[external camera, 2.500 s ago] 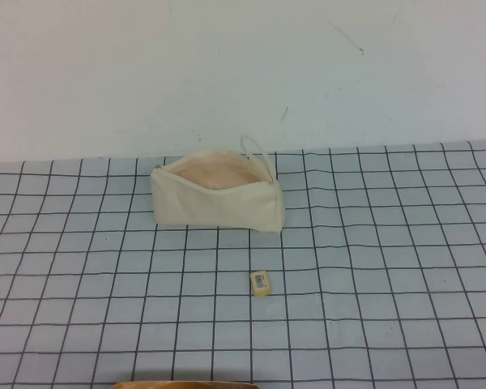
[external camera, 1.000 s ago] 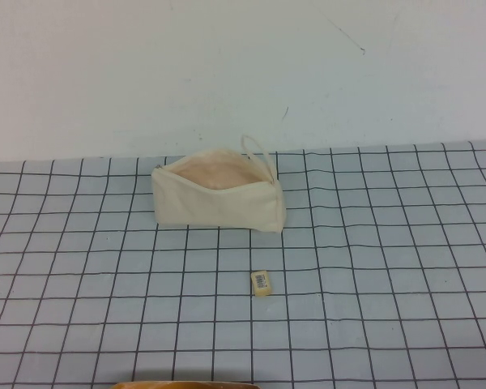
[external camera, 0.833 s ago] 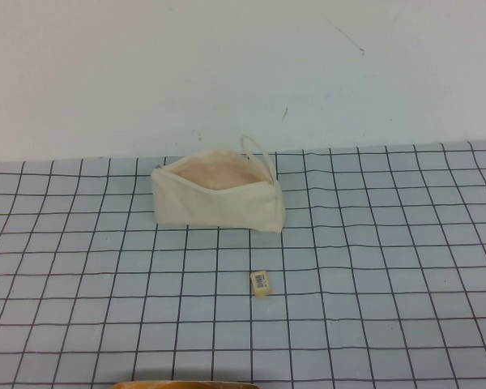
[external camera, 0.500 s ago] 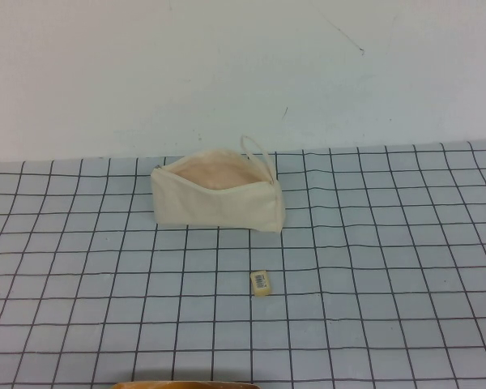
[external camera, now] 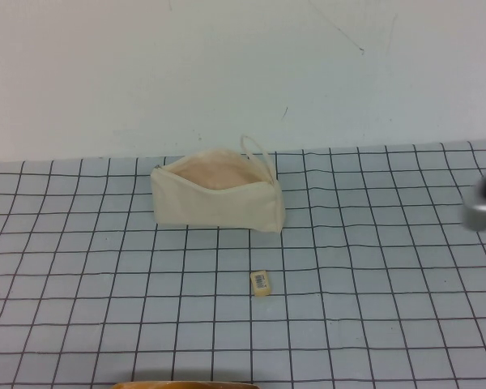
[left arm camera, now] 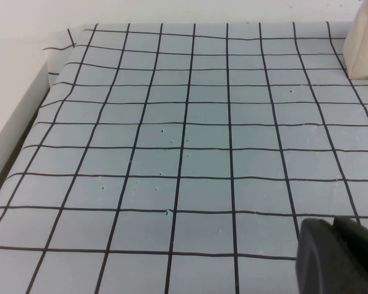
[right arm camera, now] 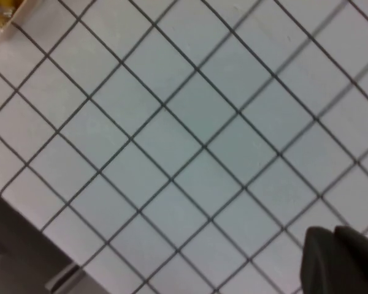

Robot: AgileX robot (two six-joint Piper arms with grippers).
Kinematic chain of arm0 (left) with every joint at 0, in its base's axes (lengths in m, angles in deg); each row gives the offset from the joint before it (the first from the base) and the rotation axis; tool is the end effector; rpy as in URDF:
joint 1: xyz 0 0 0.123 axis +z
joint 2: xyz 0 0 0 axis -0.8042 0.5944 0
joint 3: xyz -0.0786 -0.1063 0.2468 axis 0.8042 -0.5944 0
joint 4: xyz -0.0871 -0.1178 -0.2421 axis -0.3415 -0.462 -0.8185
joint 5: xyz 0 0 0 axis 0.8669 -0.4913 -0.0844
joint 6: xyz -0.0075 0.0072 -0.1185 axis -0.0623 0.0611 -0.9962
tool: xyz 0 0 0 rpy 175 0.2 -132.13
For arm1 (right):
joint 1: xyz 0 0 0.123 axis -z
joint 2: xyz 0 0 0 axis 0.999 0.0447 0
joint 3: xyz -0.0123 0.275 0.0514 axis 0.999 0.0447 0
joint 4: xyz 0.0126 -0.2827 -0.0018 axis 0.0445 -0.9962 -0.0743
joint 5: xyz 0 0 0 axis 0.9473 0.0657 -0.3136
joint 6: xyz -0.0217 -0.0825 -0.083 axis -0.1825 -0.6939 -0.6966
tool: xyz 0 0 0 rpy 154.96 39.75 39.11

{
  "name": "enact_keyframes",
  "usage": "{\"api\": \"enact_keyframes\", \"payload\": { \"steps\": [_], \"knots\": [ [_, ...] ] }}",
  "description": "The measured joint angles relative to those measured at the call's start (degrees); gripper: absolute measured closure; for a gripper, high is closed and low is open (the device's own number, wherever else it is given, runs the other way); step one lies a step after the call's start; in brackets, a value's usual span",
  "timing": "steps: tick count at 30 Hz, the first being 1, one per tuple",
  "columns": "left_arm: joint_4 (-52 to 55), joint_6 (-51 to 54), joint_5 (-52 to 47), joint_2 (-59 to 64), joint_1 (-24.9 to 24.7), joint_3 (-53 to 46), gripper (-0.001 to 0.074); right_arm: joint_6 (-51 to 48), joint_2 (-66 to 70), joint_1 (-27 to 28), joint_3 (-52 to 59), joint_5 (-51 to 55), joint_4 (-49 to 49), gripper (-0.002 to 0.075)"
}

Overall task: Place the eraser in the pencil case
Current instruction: Pick up the eraser from the table

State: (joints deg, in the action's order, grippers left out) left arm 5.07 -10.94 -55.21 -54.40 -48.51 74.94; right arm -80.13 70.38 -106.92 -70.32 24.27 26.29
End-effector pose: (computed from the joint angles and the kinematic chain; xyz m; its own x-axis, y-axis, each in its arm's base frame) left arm 0.1172 0.0081 0.1688 -0.2533 -0.0503 -0.9661 -0.0760 0.9966 -0.0320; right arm 0.2562 0.1067 0.2857 -0.6631 -0.6642 -0.3451 -0.7017 0.7121 -0.0223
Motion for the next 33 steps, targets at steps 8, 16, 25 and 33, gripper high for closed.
{"api": "enact_keyframes", "payload": {
  "steps": [8, 16, 25, 33],
  "knots": [
    [0.0, 0.0, 0.0, 0.0, 0.0, 0.0, 0.0736, 4.8, 21.7, -11.9, -17.8, 1.5, -2.6, 0.0729],
    [0.0, 0.0, 0.0, 0.0, 0.0, 0.0, 0.0736, 9.1, 39.9, -15.5, -35.2, 1.7, -0.4, 0.0580],
    [0.0, 0.0, 0.0, 0.0, 0.0, 0.0, 0.0736, 18.3, 51.6, -16.0, -46.0, -2.3, 1.8, 0.0197],
    [0.0, 0.0, 0.0, 0.0, 0.0, 0.0, 0.0736, 25.0, 60.5, -16.9, -53.5, -3.7, 0.3, 0.0225]
  ]
}}
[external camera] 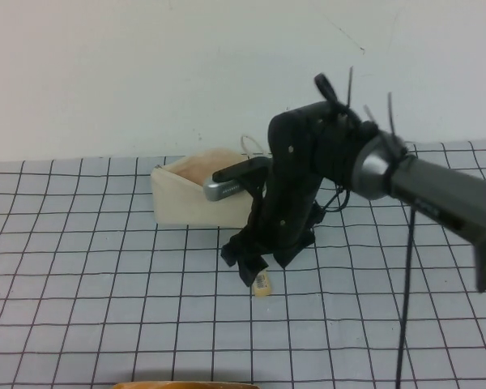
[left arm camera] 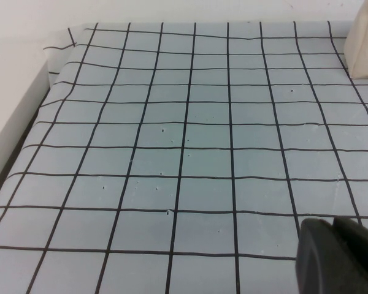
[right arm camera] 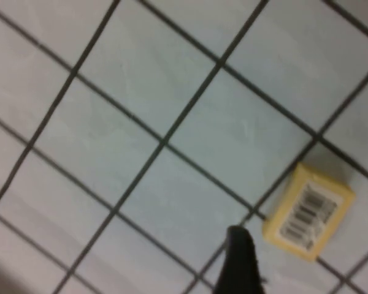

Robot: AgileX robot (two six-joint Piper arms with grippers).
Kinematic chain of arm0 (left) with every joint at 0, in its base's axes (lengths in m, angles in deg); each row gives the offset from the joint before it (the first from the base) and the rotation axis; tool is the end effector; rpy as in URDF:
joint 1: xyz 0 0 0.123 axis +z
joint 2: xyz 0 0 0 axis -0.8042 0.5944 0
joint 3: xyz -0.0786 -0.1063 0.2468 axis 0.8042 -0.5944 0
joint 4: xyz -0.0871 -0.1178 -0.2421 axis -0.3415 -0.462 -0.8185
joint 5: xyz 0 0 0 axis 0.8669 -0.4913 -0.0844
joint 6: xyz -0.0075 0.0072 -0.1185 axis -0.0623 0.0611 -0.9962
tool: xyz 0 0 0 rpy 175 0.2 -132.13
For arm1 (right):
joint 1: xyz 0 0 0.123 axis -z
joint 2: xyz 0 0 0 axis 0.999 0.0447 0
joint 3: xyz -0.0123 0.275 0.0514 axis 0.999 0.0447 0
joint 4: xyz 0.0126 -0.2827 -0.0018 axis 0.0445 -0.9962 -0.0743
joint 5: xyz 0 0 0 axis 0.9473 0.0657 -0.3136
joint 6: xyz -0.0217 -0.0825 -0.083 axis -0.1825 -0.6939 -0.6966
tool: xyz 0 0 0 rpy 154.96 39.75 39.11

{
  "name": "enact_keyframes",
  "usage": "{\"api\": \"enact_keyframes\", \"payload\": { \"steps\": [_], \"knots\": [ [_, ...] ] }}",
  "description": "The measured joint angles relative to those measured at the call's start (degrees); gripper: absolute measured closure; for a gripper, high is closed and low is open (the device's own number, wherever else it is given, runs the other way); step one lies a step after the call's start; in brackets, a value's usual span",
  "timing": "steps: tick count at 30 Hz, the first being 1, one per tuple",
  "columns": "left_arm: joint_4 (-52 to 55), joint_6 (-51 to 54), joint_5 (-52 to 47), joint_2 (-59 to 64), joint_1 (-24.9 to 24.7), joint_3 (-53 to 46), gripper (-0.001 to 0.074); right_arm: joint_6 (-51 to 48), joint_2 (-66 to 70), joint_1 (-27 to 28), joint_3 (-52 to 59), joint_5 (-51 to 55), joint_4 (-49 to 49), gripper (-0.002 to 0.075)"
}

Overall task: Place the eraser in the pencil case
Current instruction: Pick up the eraser from the table, then place the eraser on the pencil case

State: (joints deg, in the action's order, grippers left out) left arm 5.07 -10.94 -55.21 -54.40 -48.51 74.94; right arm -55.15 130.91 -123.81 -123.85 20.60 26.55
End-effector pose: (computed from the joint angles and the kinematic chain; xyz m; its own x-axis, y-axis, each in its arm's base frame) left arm 0.1172 0.0081 0.1688 -0.2533 -0.0503 -0.9661 -0.0760 0.9966 -0.0320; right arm 0.4188 0.3274 0.1471 -0.7909 -0.5511 -0.2660 -0.5959 0.7925 0.1298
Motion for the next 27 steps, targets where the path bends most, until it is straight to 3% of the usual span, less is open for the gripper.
{"api": "enact_keyframes", "payload": {
  "steps": [13, 16, 18, 27],
  "knots": [
    [0.0, 0.0, 0.0, 0.0, 0.0, 0.0, 0.0736, 2.8, 6.5, -1.3, -5.1, 0.9, -3.5, 0.0325],
    [0.0, 0.0, 0.0, 0.0, 0.0, 0.0, 0.0736, 3.0, 6.5, -1.3, -5.2, 1.2, -4.0, 0.0419],
    [0.0, 0.0, 0.0, 0.0, 0.0, 0.0, 0.0736, 2.9, 6.5, -1.3, -5.2, 1.3, -4.0, 0.0520],
    [0.0, 0.0, 0.0, 0.0, 0.0, 0.0, 0.0736, -0.1, -1.0, -1.9, -7.8, 0.1, -5.5, 0.0521]
  ]
}}
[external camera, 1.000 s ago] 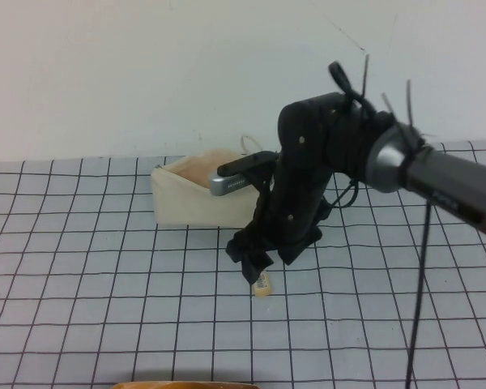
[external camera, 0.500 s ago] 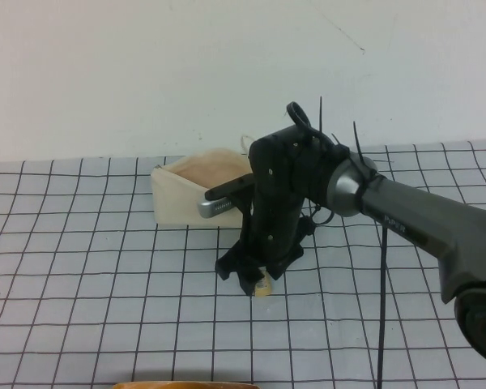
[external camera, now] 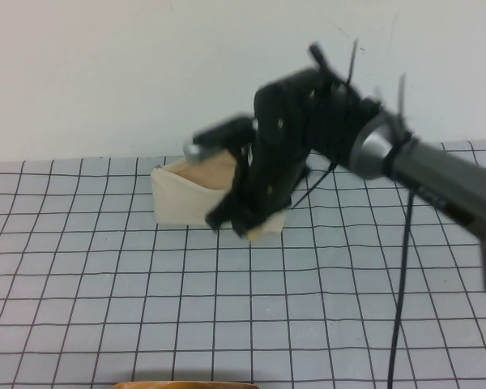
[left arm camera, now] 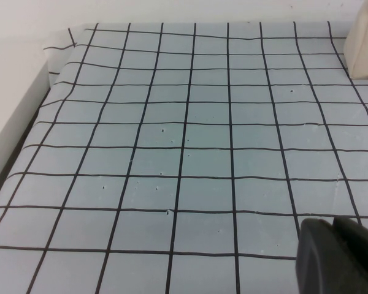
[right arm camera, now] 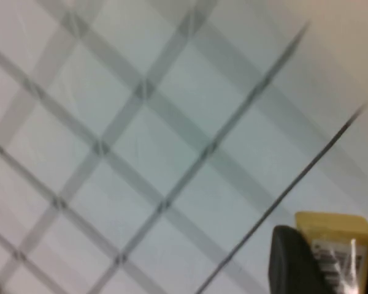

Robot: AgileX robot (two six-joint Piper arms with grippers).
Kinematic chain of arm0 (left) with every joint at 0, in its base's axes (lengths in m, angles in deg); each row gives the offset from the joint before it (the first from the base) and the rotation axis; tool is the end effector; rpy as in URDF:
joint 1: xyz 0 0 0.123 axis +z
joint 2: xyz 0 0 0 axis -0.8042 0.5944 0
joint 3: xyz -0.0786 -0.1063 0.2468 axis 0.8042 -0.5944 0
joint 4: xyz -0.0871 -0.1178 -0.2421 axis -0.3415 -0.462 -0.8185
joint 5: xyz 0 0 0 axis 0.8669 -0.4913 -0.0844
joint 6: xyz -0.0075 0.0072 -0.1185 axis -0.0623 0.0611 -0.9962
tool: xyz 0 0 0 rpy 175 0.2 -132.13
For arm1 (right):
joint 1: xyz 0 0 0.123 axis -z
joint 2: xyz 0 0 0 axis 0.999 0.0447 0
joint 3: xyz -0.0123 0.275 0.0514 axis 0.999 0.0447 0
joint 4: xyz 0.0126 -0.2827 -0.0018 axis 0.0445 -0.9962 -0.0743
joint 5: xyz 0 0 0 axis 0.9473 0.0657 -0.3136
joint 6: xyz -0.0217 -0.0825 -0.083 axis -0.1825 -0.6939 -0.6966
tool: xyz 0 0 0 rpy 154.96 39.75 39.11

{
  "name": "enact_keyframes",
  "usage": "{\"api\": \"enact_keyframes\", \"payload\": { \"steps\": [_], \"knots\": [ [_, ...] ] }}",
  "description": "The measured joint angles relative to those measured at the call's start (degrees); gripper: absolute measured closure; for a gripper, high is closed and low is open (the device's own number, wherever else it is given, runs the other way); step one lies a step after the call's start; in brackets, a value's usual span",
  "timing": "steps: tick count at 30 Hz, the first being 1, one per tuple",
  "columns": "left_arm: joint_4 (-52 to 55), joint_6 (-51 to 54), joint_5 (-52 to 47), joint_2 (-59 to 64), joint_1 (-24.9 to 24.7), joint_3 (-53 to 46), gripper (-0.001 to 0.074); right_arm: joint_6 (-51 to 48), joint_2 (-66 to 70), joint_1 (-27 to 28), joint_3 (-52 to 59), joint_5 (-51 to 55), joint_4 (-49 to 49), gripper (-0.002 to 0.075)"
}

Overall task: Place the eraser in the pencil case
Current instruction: Place the eraser on the pencil case

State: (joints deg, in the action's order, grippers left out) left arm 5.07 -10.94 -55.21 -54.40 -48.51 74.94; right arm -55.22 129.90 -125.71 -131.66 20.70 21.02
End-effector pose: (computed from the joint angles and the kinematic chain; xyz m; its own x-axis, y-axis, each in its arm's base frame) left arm 0.1172 0.0081 0.1688 -0.2533 -0.0503 -0.9661 -0.0760 0.9966 -0.0320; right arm 0.4267 0.3430 0.1995 -0.7040 -0.5803 -0.4094 -0.6461 0.7626 0.0303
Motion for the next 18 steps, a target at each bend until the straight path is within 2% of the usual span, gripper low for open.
{"api": "enact_keyframes", "payload": {
  "steps": [6, 12, 14, 18],
  "knots": [
    [0.0, 0.0, 0.0, 0.0, 0.0, 0.0, 0.0736, -1.3, -4.1, -0.5, -1.3, -15.7, -5.5, 0.0521],
    [0.0, 0.0, 0.0, 0.0, 0.0, 0.0, 0.0736, -1.5, -0.5, -0.3, -1.3, -28.5, -7.3, 0.0508],
    [0.0, 0.0, 0.0, 0.0, 0.0, 0.0, 0.0736, -1.5, 0.8, -0.1, -1.3, -29.8, -7.3, 0.0449],
    [0.0, 0.0, 0.0, 0.0, 0.0, 0.0, 0.0736, -1.0, 2.5, 0.4, -1.2, -30.2, -7.3, 0.0249]
  ]
}}
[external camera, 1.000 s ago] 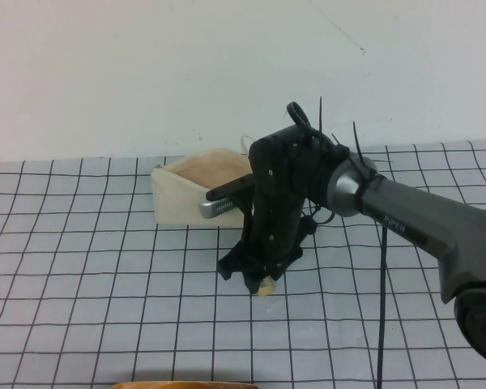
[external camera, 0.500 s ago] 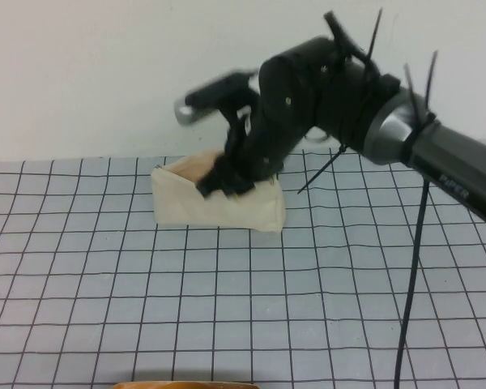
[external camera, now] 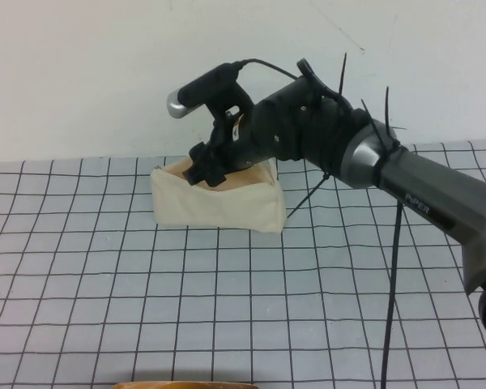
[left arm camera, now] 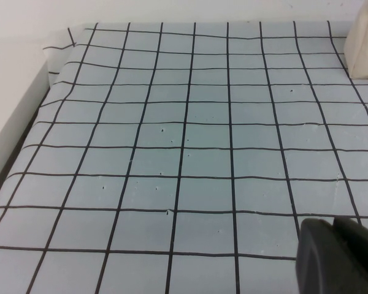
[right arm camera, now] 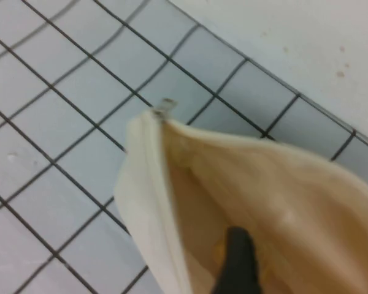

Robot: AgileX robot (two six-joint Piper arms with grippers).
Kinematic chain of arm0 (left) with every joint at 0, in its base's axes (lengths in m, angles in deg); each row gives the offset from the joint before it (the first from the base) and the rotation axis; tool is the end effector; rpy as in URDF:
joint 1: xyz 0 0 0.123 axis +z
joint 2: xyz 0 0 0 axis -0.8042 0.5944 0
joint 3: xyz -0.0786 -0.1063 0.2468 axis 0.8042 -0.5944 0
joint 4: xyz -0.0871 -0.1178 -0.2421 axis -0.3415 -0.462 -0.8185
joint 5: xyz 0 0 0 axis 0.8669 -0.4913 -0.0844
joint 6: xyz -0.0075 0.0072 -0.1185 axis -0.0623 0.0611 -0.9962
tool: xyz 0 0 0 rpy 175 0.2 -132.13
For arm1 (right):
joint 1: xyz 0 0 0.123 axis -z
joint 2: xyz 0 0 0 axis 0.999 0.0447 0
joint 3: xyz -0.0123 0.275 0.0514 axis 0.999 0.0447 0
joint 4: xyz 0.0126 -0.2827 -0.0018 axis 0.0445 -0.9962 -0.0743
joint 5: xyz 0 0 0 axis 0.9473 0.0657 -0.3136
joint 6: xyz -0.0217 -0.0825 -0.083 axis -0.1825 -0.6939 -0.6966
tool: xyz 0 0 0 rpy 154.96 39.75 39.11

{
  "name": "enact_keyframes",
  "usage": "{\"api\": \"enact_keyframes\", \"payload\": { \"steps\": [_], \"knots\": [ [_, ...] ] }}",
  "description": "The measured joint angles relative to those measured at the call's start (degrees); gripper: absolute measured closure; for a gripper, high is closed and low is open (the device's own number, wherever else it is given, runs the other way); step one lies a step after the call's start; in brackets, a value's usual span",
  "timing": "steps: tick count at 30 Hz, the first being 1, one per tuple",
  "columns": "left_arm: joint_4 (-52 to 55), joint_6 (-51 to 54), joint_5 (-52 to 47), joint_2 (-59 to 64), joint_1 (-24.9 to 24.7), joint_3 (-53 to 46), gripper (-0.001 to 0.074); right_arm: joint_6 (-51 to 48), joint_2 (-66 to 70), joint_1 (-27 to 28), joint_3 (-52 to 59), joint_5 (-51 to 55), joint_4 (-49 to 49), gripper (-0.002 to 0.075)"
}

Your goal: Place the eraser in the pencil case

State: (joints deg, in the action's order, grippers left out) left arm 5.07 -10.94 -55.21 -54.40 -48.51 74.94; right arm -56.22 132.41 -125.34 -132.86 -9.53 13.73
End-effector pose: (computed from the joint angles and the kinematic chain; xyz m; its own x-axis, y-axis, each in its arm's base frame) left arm 0.1172 0.0081 0.1688 -0.2533 -0.0503 -0.9661 -0.0760 0.9966 -0.0320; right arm 0.4779 0.3655 0.2205 -0.3968 -0.4671 -0.7902 -0.6405 0.7575 -0.1261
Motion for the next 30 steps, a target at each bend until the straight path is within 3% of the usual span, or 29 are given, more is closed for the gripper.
{"api": "enact_keyframes", "payload": {
  "steps": [3, 5, 7, 11, 13, 22, 30],
  "knots": [
    [0.0, 0.0, 0.0, 0.0, 0.0, 0.0, 0.0736, 0.3, -0.2, 0.4, 0.0, 0.7, 0.0, 0.0214],
    [0.0, 0.0, 0.0, 0.0, 0.0, 0.0, 0.0736, 0.5, -1.4, 0.6, 0.0, 3.6, 0.0, 0.0253],
    [0.0, 0.0, 0.0, 0.0, 0.0, 0.0, 0.0736, 0.8, -3.3, 0.7, 0.1, 7.4, 0.0, 0.0349],
    [0.0, 0.0, 0.0, 0.0, 0.0, 0.0, 0.0736, 2.9, -11.8, 0.6, 3.6, 11.5, -0.1, 0.0623],
    [0.0, 0.0, 0.0, 0.0, 0.0, 0.0, 0.0736, 3.3, -17.6, 0.4, 8.4, 10.2, -0.1, 0.0681],
    [0.0, 0.0, 0.0, 0.0, 0.0, 0.0, 0.0736, 5.9, -45.9, -0.2, 45.6, -11.1, -0.3, 0.0722],
    [0.0, 0.0, 0.0, 0.0, 0.0, 0.0, 0.0736, 4.7, -67.3, -0.2, 71.5, -12.1, -1.8, 0.0724]
  ]
}}
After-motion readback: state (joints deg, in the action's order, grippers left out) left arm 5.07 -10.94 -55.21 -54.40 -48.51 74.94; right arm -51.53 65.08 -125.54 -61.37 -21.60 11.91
